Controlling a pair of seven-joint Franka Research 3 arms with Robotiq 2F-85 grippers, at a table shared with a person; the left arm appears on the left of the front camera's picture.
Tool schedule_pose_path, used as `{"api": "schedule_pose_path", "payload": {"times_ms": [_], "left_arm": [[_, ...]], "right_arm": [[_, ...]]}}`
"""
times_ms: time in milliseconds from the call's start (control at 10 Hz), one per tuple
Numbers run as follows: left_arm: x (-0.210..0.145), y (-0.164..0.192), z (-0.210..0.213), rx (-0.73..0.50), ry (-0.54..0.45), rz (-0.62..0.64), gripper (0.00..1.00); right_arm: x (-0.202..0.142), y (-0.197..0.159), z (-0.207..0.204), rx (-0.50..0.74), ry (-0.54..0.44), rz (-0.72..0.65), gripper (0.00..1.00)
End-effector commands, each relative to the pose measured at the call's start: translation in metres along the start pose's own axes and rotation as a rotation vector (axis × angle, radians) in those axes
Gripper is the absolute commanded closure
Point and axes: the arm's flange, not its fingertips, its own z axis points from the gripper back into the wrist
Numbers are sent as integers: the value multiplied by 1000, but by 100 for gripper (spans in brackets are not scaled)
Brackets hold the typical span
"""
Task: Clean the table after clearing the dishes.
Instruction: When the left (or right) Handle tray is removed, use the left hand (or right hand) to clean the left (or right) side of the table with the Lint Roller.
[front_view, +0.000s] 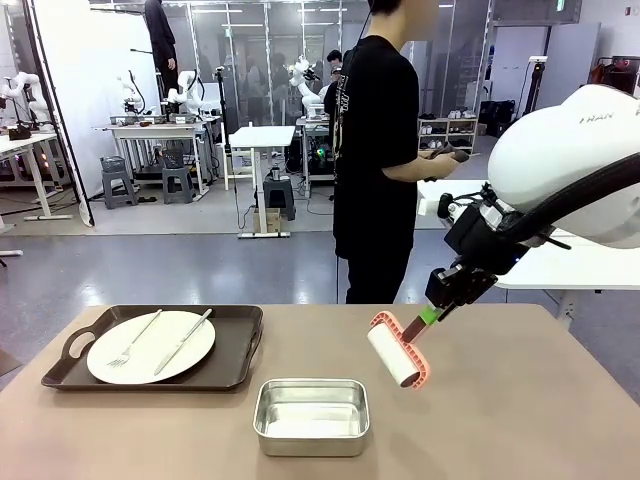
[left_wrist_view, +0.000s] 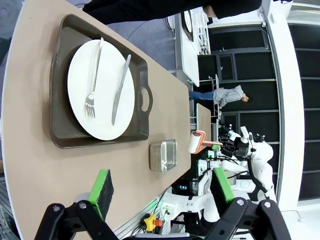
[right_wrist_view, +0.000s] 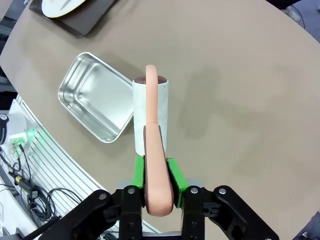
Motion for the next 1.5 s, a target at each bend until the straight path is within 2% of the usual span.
{"api": "schedule_pose_path", "payload": {"times_ms": [0, 300, 400, 500, 700, 800, 1000, 1400], "left_arm": [[-1, 0, 3, -4, -4, -11, 0], [-1, 0, 3, -4, -4, -11, 0], [-1, 0, 3, -4, -4, -11, 0], [-1, 0, 3, -4, -4, -11, 0], [-1, 0, 3, -4, -4, -11, 0], [-1, 0, 3, -4, -4, -11, 0], [-1, 0, 3, -4, -4, -11, 0], [-1, 0, 3, -4, -4, -11, 0]], "right_arm": [[0, 5, 2, -2, 13, 15, 77], [0, 3, -1, 3, 6, 7, 77], [14, -4, 0, 1, 80, -135, 77], [26, -17, 0, 39, 54, -258, 77], [34, -41, -5, 92, 43, -371, 77], [38, -52, -7, 111, 1, -437, 77], [45, -63, -24, 106, -37, -528, 77], [62, -98, -61, 106, -16, -625, 77]]}}
